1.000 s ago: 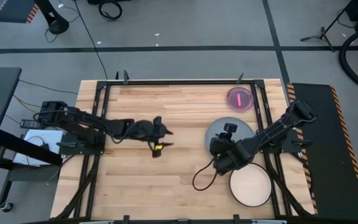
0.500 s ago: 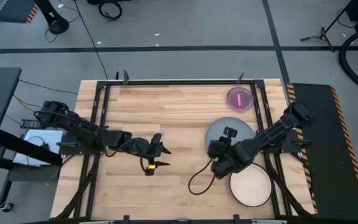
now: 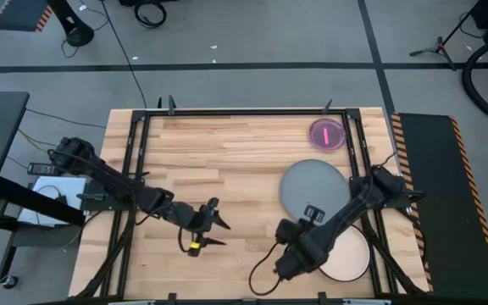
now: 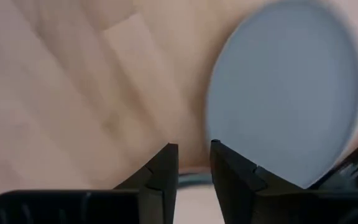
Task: Stack plastic plates
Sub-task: Move the bottom stacked plates to the bottom middle of the table
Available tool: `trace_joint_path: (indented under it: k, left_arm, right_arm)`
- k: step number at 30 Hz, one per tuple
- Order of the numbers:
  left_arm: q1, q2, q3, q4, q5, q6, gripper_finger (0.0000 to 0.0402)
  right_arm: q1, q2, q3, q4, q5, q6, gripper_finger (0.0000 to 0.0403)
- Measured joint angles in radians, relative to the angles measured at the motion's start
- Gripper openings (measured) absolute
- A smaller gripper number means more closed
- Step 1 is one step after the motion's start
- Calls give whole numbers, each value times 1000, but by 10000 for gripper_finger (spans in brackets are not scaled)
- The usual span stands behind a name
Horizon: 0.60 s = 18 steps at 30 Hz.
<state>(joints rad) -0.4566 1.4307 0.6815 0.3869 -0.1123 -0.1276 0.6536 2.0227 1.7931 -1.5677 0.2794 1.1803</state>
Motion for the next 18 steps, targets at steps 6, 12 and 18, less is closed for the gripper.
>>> trace_joint_path:
  k: [6, 12, 18]
  left_arm:
    - [-19, 0, 0, -18, 0, -12, 233]
    - [-19, 0, 0, -52, 0, -18, 233]
    - [-10, 0, 0, -75, 0, -26, 233]
  right_arm:
    - [63, 3, 7, -5, -132, 298, 140]
    - [144, 9, 3, 71, -258, 533, 213]
    - [183, 79, 2, 90, -470, 697, 278]
